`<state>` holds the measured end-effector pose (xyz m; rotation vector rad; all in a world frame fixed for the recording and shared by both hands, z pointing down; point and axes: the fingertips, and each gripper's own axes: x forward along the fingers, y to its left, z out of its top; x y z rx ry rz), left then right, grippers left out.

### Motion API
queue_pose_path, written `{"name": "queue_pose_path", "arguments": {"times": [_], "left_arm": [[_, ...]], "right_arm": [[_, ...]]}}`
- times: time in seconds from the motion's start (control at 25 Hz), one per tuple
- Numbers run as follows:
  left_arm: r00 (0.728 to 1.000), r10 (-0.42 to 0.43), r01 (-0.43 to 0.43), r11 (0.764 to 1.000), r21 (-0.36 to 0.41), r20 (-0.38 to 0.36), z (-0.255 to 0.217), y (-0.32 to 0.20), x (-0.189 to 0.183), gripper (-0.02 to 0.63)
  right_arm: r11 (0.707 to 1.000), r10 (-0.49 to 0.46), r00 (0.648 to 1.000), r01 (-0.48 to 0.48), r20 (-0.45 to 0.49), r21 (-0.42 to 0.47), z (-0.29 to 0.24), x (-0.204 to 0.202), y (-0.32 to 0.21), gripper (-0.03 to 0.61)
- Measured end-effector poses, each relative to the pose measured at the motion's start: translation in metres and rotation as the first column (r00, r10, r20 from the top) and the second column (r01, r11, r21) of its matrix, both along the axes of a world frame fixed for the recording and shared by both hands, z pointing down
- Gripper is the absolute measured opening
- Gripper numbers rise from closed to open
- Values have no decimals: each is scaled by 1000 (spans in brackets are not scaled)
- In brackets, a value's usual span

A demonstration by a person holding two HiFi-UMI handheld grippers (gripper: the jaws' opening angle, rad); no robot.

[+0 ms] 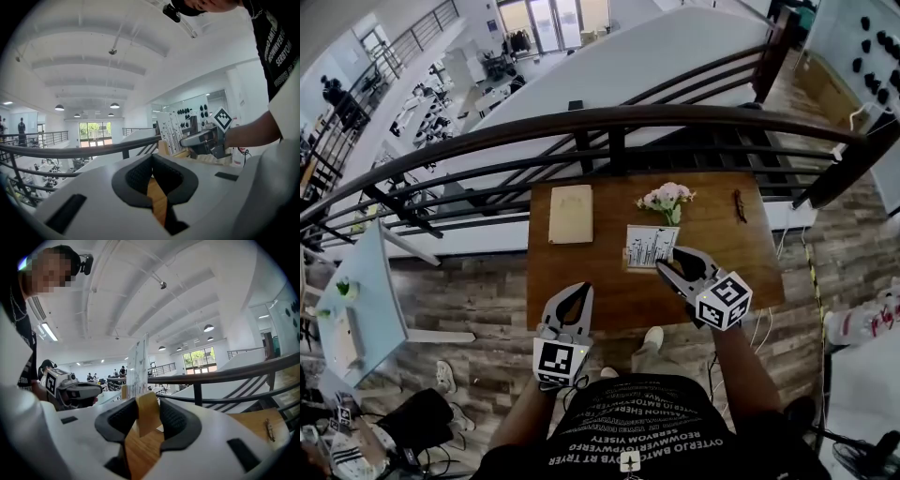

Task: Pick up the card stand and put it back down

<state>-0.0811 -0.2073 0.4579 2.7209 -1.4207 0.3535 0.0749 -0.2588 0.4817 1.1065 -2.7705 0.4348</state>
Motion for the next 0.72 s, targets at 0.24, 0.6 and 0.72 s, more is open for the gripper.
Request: {"name": "queue_pose_path", "arguments": {"times": [0.24,0.6,0.72], "left_arm": [[1000,-3,3,1000,3,10,3,-3,1,23],[1000,-19,19,1000,-15,21,6,-6,2,23],[1000,-20,21,999,-25,23,7,-9,4,23]], "right_arm": [[1000,-2,1000,2,1,-28,18,1,-3,162],[997,-1,1000,1,-8,-77,53,9,-5,161],[996,5,1000,-7,-18,-86,63,13,-7,161]]}}
